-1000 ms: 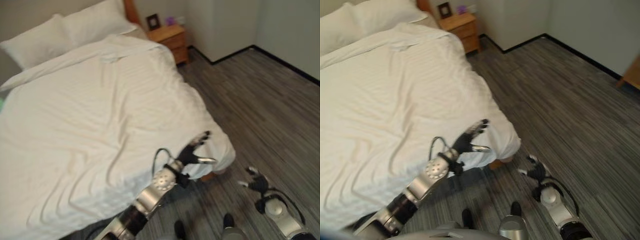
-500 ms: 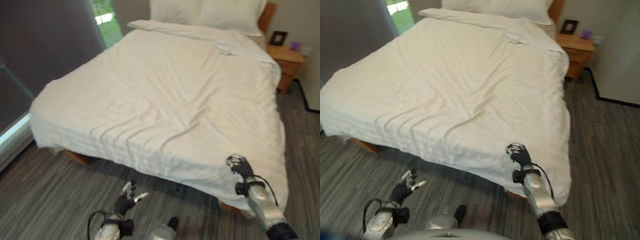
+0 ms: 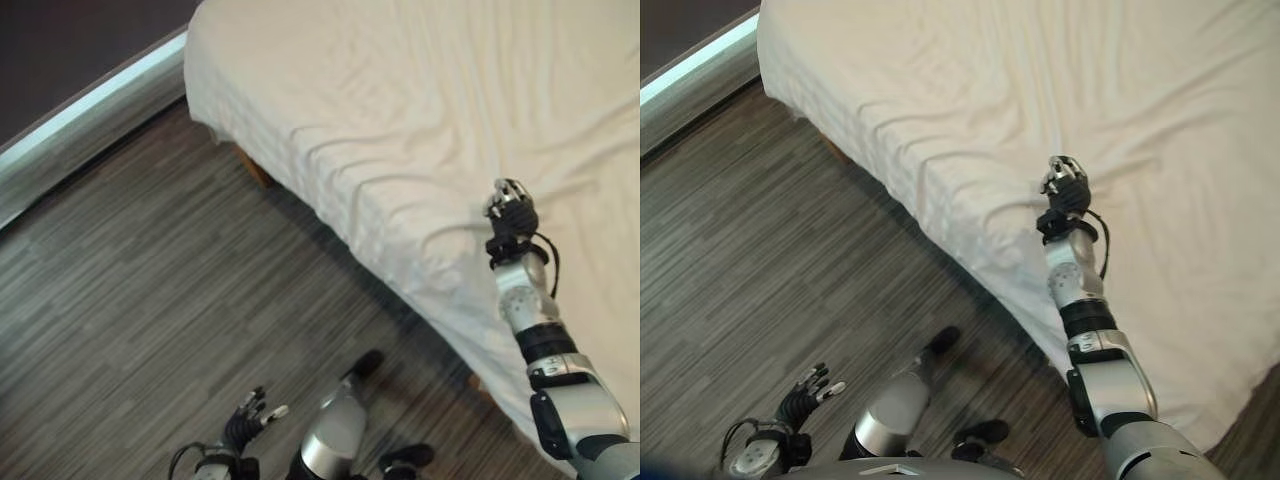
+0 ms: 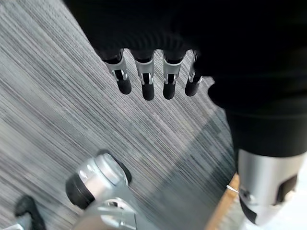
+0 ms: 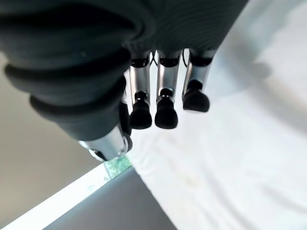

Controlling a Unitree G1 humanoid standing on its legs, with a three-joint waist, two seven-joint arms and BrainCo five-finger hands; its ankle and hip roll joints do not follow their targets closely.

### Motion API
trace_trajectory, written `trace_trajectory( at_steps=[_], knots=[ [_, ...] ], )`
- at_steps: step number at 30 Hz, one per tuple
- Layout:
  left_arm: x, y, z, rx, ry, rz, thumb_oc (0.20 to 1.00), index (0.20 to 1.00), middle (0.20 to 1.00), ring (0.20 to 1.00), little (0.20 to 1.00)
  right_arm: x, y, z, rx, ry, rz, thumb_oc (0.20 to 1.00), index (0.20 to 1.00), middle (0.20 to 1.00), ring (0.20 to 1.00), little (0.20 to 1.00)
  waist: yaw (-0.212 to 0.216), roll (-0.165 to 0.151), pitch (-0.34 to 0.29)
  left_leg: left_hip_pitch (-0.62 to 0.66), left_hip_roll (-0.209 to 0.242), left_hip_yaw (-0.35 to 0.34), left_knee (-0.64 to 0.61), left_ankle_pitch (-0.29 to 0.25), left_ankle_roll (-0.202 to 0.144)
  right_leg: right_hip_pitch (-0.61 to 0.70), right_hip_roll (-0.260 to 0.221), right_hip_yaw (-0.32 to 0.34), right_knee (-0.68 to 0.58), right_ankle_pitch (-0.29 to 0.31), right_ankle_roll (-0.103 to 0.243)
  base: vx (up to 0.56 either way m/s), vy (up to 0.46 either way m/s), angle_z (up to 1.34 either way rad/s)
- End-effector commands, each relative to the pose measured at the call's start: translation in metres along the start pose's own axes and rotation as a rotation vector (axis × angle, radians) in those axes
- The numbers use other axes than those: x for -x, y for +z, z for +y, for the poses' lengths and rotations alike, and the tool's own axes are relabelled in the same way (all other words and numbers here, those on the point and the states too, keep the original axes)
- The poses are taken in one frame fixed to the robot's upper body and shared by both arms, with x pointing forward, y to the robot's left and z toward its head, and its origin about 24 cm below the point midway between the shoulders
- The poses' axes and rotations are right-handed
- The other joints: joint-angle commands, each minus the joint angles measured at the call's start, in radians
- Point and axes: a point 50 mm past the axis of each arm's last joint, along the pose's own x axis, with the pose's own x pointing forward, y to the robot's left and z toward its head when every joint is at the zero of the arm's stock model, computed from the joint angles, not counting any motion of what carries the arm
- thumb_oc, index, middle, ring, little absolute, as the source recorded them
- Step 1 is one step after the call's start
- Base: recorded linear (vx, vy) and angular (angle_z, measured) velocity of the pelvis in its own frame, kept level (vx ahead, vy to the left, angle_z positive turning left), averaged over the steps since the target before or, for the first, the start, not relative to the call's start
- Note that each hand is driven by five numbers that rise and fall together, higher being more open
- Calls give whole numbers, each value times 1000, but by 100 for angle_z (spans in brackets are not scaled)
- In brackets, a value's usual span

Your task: Making the bed.

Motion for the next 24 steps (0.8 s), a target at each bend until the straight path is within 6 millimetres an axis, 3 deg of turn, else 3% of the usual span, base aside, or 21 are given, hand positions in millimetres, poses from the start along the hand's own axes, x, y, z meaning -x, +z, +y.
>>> trace_trajectory(
  at_steps=[1,2,4,5,7,8,9,11,12,16,17,18,20,21,22,24],
  knots=[
    [-13,25,-6,21,3,-106,1000,1000,1000,1000,1000,0,9,-2,246,-20,-73,200,200,200,200,200,-31,37,38,-3,-13,91,-39,-48,-20,-59,22,88,62,-134,-70,-26,73,-3],
    [-13,25,-6,21,3,-106,1000,1000,1000,1000,1000,0,9,-2,247,-20,-73,200,200,200,200,200,-30,36,37,-5,-13,92,-39,-47,-20,-62,21,88,63,-134,-71,-59,119,-16],
    [-15,31,-15,28,-34,-130,1000,1000,1000,1000,1000,6,-1,-37,342,-108,4,200,200,200,200,200,-62,68,51,-47,-22,113,-39,-50,-12,-134,-1,104,107,-126,-61,-53,135,-18],
    [-15,31,-16,29,-36,-130,1000,1000,1000,1000,1000,6,0,-38,343,-108,4,200,200,200,200,200,-59,69,48,-49,-23,115,-39,-49,-11,-139,-4,106,111,-127,-60,-33,138,-10],
    [-18,38,-19,30,-61,-153,1000,1000,1000,1000,1000,23,-3,-95,317,-281,74,200,200,200,200,200,-107,85,55,-58,-29,141,-39,-59,-5,-169,-23,147,120,-116,-51,-7,138,-16],
    [-18,38,-19,30,-64,-150,1000,1000,1000,1000,1000,29,-1,-112,294,-337,83,200,200,200,200,200,-116,87,54,-55,-32,149,-39,-63,-3,-170,-26,159,117,-111,-48,19,71,-19],
    [-18,38,-20,28,-66,-149,1000,1000,1000,1000,1000,29,-1,-113,293,-338,83,200,200,200,200,200,-113,88,53,-54,-32,150,-39,-64,-3,-170,-27,160,116,-110,-48,24,71,-22],
    [-21,43,-17,32,-72,-155,1000,1000,1000,1000,1000,54,9,-162,227,-498,84,200,200,200,200,200,-168,91,55,-33,-37,181,-39,-84,2,-159,-38,194,92,-87,-33,30,139,-23],
    [-22,46,-16,22,-74,-160,1000,1000,1000,1000,1000,61,13,-174,241,-518,88,200,200,200,200,200,-185,90,54,-22,-36,195,-39,-94,3,-152,-41,202,83,-78,-27,36,164,-19],
    [-27,62,-17,13,-84,-207,1000,1000,1000,1000,1000,87,24,-198,284,-542,81,200,200,200,200,200,-271,73,49,42,-28,255,-39,-130,11,-118,-48,255,32,-31,-5,35,95,-30],
    [-27,62,-17,12,-85,-205,1000,1000,1000,1000,1000,89,23,-199,285,-544,82,200,200,200,200,200,-268,73,50,46,-28,257,-39,-131,11,-114,-48,258,29,-29,-4,53,50,-74],
    [-30,71,-22,-11,-100,-231,1000,1000,1000,1000,1000,94,31,-202,308,-560,45,200,200,200,200,200,-307,61,38,78,-22,282,-39,-147,17,-91,-45,283,3,-15,2,52,43,-75],
    [-31,78,-25,-28,-109,-251,1000,1000,1000,1000,1000,101,31,-206,316,-581,38,200,200,200,200,200,-321,58,39,90,-21,304,-39,-133,26,-82,-49,283,-15,19,1,-23,80,-58],
    [-34,88,-32,-45,-129,-281,1000,1000,1000,1000,1000,109,32,-209,325,-606,21,200,200,200,200,200,-358,45,19,120,-18,325,-39,-148,32,-55,-44,306,-42,30,6,-29,57,-54],
    [-34,87,-32,-46,-129,-280,1000,1000,1000,1000,1000,109,32,-209,325,-607,21,200,200,200,200,200,-356,45,20,123,-18,327,-39,-149,32,-53,-44,307,-44,31,6,95,21,-70],
    [-36,97,-40,-77,-152,-308,1000,1000,1000,1000,1000,123,31,-217,382,-632,45,200,200,200,200,200,-404,21,-11,167,-14,351,-39,-165,40,-12,-38,334,-77,38,8,69,-3,-55]
  ],
)
